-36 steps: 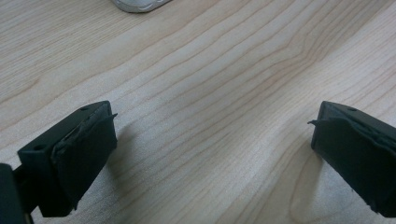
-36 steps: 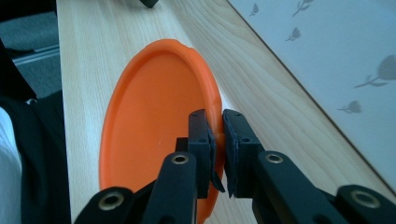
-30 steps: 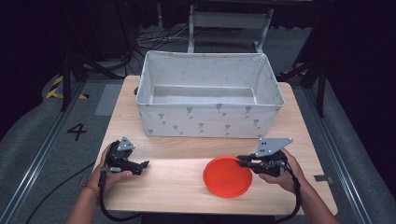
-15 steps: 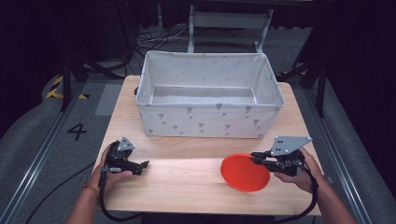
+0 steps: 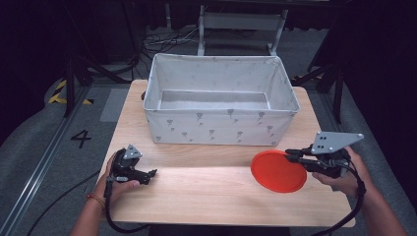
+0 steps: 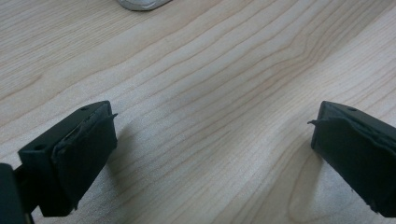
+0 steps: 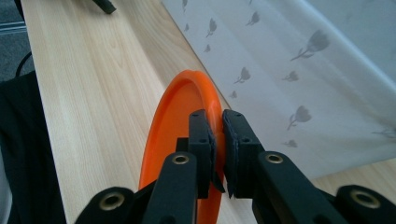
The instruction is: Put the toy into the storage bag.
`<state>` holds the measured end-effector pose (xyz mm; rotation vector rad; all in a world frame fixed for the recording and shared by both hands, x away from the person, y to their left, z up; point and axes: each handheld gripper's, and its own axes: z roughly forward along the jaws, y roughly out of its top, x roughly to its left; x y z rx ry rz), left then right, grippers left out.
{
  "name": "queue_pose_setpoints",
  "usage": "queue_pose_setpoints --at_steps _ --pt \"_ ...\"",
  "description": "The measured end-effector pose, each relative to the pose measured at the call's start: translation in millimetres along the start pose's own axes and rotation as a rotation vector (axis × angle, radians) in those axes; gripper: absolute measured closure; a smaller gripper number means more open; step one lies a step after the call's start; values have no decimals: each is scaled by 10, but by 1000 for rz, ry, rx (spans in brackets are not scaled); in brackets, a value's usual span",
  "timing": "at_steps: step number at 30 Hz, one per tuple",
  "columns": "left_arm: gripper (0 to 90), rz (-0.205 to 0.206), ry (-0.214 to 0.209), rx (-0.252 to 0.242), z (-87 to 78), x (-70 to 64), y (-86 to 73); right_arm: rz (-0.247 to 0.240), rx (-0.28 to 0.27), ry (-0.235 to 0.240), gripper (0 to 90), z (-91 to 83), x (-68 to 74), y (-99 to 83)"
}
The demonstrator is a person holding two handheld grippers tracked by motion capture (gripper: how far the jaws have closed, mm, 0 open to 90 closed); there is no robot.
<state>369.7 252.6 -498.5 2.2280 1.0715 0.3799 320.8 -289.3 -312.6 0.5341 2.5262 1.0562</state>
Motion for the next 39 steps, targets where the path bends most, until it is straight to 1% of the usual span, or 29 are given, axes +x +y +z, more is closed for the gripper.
queue_pose_setpoints --at_steps 2,5,9,10,13,15,16,20,21,28,31,32,34,39 --pt "5 0 0 0 0 0 0 -6 -1 -3 825 -51 -32 46" --pt "5 -1 0 -1 0 -1 0 -36 -3 -1 826 -149 -73 151" --pt "5 0 1 1 -1 0 0 -45 -15 -2 826 -235 -93 236" --pt "6 0 0 1 -1 -1 0 -48 -22 -4 825 -290 -112 293" --pt "5 0 0 0 0 0 0 -46 -18 -7 825 -332 -131 343" --pt "5 0 1 1 -1 -1 0 -55 -15 -5 825 -374 -146 393" --pt "5 -1 0 -1 0 -1 0 -60 -14 -3 825 -416 -167 447" --pt "5 -1 0 0 0 -1 0 -75 -8 -10 825 -474 -186 527" --pt "5 -2 0 0 0 -1 0 -91 -5 -7 825 -511 -205 583" --pt "5 -1 0 -1 0 0 0 -115 -1 -10 825 -589 -270 732" --pt "5 0 0 0 0 0 0 -112 -6 -25 826 -613 -309 806" --pt "5 0 0 0 0 0 0 -112 -6 -25 826 -613 -309 806" --pt "5 -1 0 0 0 -1 0 -109 -10 -37 826 -624 -340 870" --pt "5 0 1 1 -1 -1 0 -119 -11 -52 826 -624 -403 1020"
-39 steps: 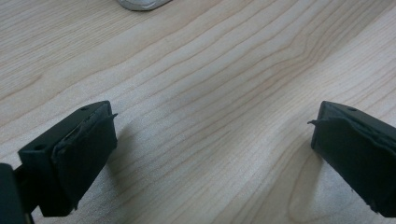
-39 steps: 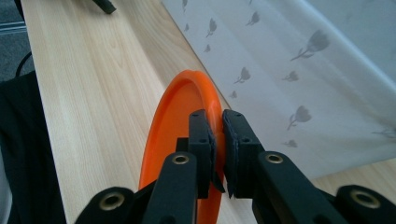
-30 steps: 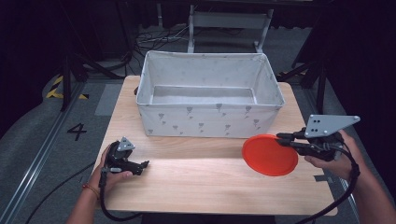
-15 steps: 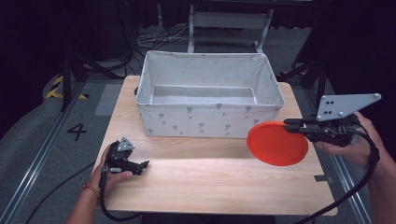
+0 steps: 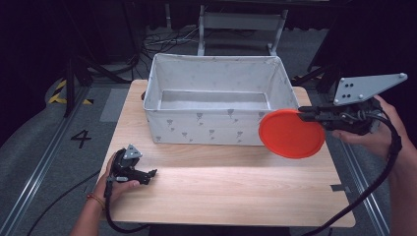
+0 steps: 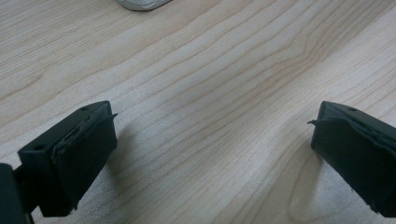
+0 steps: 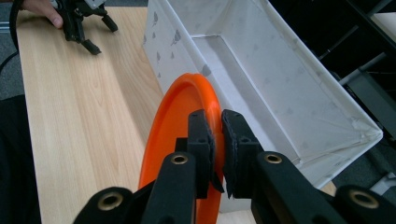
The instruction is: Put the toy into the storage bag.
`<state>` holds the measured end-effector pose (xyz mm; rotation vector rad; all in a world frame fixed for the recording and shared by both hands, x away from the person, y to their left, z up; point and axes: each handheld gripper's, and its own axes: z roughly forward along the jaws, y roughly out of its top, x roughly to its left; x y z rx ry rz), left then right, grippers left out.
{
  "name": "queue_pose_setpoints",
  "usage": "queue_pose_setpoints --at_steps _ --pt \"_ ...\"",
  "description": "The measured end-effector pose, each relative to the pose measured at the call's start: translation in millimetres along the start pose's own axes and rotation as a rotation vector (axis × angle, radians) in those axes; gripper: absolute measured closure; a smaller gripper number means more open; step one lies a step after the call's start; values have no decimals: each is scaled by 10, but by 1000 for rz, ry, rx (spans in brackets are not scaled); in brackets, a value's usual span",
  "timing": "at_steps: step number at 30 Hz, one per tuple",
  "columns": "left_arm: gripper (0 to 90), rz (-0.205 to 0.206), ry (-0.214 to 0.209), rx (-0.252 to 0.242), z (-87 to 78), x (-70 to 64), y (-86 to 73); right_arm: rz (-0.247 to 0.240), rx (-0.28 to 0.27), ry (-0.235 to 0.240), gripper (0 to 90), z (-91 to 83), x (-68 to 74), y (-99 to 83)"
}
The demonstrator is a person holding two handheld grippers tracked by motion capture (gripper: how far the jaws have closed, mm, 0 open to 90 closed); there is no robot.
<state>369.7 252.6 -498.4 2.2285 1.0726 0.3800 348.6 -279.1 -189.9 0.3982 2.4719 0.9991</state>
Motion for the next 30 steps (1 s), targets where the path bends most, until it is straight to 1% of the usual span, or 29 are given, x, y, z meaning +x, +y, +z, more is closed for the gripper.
queue_pose_setpoints --at_steps 1,2,8,9,14,17,20,22,23,24,28,30 --pt "5 0 0 0 0 0 0 0 0 0 826 0 0 0" --pt "5 0 -1 -1 1 1 0 0 0 -8 825 2 -43 57" --pt "5 0 0 -1 1 0 0 0 -5 -36 826 -16 -184 191" --pt "5 0 0 -1 1 0 0 0 -5 -36 826 -16 -184 191" --pt "5 0 0 0 0 0 -1 7 -10 -71 826 14 -375 323" --pt "5 0 0 0 0 0 -1 20 -9 -85 826 80 -526 396" --pt "5 1 0 0 -1 1 0 23 -6 -107 826 150 -647 455" --pt "5 0 0 0 0 1 -1 22 -4 -111 826 200 -718 473" --pt "5 0 0 0 0 1 -1 22 -4 -111 826 200 -718 473" --pt "5 0 0 0 0 0 0 28 -8 -115 826 243 -774 483" --pt "5 -2 -1 -1 1 -1 -1 37 1 -126 826 382 -927 493" --pt "5 -2 -1 -1 1 -1 -1 50 -3 -129 826 452 -989 490"
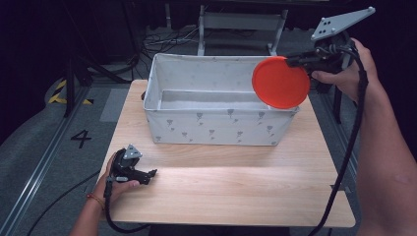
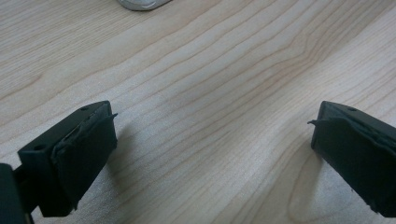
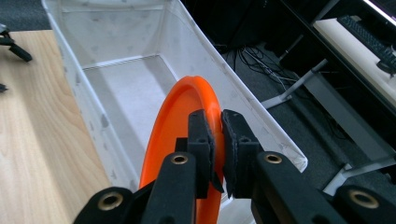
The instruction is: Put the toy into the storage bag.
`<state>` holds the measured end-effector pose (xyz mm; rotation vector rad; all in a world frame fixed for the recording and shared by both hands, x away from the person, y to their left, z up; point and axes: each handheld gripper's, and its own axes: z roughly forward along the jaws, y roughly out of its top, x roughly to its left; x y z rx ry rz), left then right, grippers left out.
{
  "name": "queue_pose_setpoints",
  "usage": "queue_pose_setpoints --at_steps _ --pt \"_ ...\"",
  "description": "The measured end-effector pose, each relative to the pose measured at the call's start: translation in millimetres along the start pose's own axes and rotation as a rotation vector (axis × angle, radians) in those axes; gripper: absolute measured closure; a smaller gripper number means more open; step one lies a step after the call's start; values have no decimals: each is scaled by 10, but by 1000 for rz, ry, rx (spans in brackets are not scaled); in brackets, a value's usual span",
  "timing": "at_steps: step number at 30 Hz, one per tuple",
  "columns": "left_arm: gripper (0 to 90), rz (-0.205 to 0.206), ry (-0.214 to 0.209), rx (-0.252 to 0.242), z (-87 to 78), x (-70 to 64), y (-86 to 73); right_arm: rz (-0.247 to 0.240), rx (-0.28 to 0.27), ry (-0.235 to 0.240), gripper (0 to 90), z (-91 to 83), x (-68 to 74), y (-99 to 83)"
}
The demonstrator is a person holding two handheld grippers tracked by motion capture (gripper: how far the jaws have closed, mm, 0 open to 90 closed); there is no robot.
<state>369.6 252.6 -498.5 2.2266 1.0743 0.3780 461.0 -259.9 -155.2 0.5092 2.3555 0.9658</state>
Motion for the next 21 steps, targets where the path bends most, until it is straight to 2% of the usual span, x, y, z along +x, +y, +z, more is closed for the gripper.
queue_pose_setpoints --at_steps 9,18,21 --pt "5 -1 -2 3 -3 -2 -2 4 44 -27 826 309 -192 -75" --pt "5 1 7 3 -9 -2 -6 -10 80 12 826 601 -266 -239" --pt "5 0 8 3 -10 -3 -7 -13 82 54 826 748 -267 -279"
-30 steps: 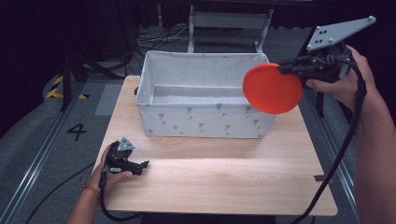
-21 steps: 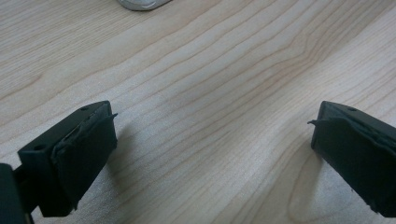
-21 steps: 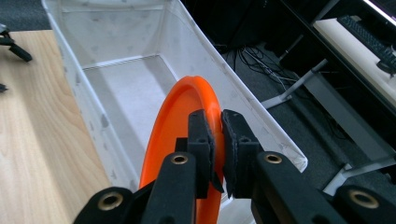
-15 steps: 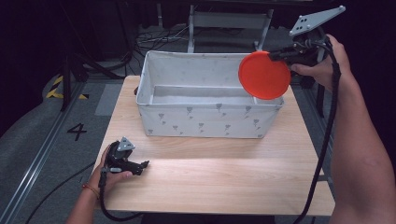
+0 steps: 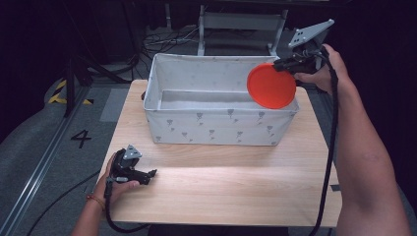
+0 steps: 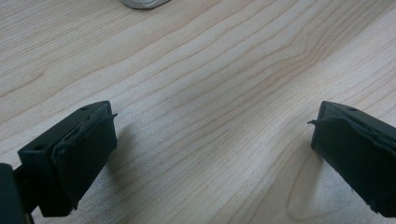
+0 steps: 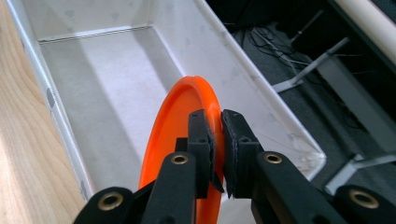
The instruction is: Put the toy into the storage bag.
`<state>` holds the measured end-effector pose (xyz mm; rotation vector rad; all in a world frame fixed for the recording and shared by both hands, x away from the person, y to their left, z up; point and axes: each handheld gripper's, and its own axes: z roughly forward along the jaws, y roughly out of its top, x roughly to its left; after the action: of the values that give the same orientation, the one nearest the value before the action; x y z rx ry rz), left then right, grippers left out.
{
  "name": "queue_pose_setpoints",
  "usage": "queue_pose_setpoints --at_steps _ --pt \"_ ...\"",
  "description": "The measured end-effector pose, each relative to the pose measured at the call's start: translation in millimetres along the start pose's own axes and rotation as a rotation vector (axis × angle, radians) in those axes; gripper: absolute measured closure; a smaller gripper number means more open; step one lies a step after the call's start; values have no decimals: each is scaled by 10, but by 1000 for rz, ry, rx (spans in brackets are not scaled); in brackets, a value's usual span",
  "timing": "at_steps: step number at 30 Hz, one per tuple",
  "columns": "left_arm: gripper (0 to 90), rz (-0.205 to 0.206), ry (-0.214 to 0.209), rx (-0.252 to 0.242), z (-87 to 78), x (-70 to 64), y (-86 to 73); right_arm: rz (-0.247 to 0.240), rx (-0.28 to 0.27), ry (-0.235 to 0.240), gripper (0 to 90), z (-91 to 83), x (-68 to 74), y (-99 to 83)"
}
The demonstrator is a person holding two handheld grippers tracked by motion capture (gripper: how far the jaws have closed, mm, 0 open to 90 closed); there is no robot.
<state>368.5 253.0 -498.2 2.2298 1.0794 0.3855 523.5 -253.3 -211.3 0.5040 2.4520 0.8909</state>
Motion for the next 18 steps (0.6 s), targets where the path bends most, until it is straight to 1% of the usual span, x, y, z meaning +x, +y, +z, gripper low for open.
queue_pose_setpoints --at_steps 1,2,3,4,5,6,8,10,11,12,17,18 --pt "5 0 0 0 0 0 0 -9 12 12 826 44 11 -5" --pt "5 0 0 0 0 0 0 -9 12 12 826 44 11 -5" --pt "5 0 0 0 0 0 0 -27 29 27 825 122 30 -10" --pt "5 0 0 0 0 0 0 -34 35 39 826 159 46 -14" --pt "5 0 -2 0 0 1 0 -37 39 49 826 196 59 -17" --pt "5 0 -2 0 0 1 0 -37 39 49 826 196 59 -17" --pt "5 0 0 0 0 1 0 -59 54 79 826 271 109 -28" --pt "5 0 -2 0 0 1 0 -69 61 108 825 339 151 -47" --pt "5 0 0 0 0 1 0 -84 86 126 826 409 199 -62" --pt "5 0 0 0 0 1 0 -84 86 126 826 409 199 -62" --pt "5 0 -2 0 0 1 0 -138 176 172 825 613 308 -127" --pt "5 1 0 0 0 1 0 -144 183 176 825 637 322 -139"
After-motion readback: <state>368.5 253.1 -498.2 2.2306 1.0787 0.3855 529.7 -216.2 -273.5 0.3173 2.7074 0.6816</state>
